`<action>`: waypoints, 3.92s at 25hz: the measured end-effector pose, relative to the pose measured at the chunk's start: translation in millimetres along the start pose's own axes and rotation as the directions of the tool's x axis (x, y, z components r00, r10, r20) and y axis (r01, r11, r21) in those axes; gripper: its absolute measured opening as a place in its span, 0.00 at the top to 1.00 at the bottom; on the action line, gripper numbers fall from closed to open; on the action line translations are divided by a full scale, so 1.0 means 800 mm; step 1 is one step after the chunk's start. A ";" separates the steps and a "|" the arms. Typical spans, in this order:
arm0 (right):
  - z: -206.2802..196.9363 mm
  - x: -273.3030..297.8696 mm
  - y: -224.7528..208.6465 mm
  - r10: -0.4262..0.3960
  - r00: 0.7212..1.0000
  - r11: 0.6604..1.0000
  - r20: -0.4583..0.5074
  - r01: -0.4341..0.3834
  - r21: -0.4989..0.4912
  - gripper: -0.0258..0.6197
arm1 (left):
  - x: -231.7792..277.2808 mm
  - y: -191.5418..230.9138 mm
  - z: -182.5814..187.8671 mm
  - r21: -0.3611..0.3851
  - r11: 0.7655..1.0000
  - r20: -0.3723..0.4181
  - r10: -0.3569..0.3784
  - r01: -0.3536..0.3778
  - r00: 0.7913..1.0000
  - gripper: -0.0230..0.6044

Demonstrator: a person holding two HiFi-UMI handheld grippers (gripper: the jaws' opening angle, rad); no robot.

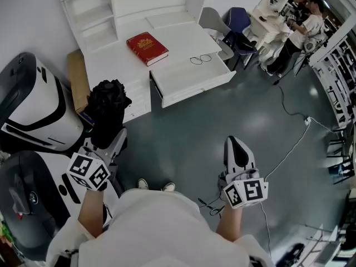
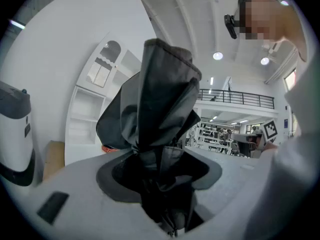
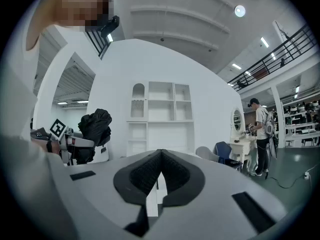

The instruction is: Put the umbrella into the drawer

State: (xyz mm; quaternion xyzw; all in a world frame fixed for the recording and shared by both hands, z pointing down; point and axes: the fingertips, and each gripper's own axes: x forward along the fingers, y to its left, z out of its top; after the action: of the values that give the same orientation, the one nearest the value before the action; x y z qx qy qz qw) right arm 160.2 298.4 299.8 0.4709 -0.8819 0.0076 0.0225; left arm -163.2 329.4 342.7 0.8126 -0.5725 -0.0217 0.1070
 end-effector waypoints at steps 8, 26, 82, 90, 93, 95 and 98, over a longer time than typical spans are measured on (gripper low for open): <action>0.003 -0.011 0.000 0.015 1.000 1.000 0.012 -0.015 0.018 0.96 | -0.004 -0.009 -0.002 -0.001 1.000 -0.007 0.017 -0.017 1.000 0.57; -0.048 -0.002 -0.026 0.122 0.993 0.964 -0.002 -0.118 0.239 0.96 | 0.006 -0.021 -0.044 -0.040 0.997 -0.075 0.065 -0.068 0.995 0.57; -0.041 0.456 -0.286 -0.042 0.996 0.973 -0.080 0.059 0.222 0.96 | 0.571 0.104 -0.097 -0.036 0.963 -0.433 -0.255 0.266 0.864 0.57; -0.066 0.458 -0.339 -0.041 0.991 0.966 -0.126 0.072 0.247 0.96 | 0.632 0.091 -0.161 -0.016 0.965 -0.526 -0.230 0.261 0.819 0.57; -0.072 0.464 -0.351 -0.028 0.990 0.966 -0.137 0.063 0.252 0.96 | 0.651 0.087 -0.183 -0.007 0.966 -0.554 -0.219 0.259 0.803 0.57; -0.078 0.469 -0.357 -0.016 0.990 0.965 -0.143 0.053 0.255 0.96 | 0.662 0.083 -0.198 -0.006 0.964 -0.576 -0.220 0.265 0.787 0.57; -0.087 0.475 -0.364 0.000 0.988 0.963 -0.152 0.041 0.266 0.96 | 0.672 0.078 -0.220 -0.011 0.962 -0.607 -0.222 0.272 0.763 0.57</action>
State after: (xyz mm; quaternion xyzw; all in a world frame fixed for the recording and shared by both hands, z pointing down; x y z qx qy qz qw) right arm 193.4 -176.8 385.0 0.4769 -0.8635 0.1623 0.0253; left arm -8.4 -166.9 573.8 0.8486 -0.3969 0.2463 0.2482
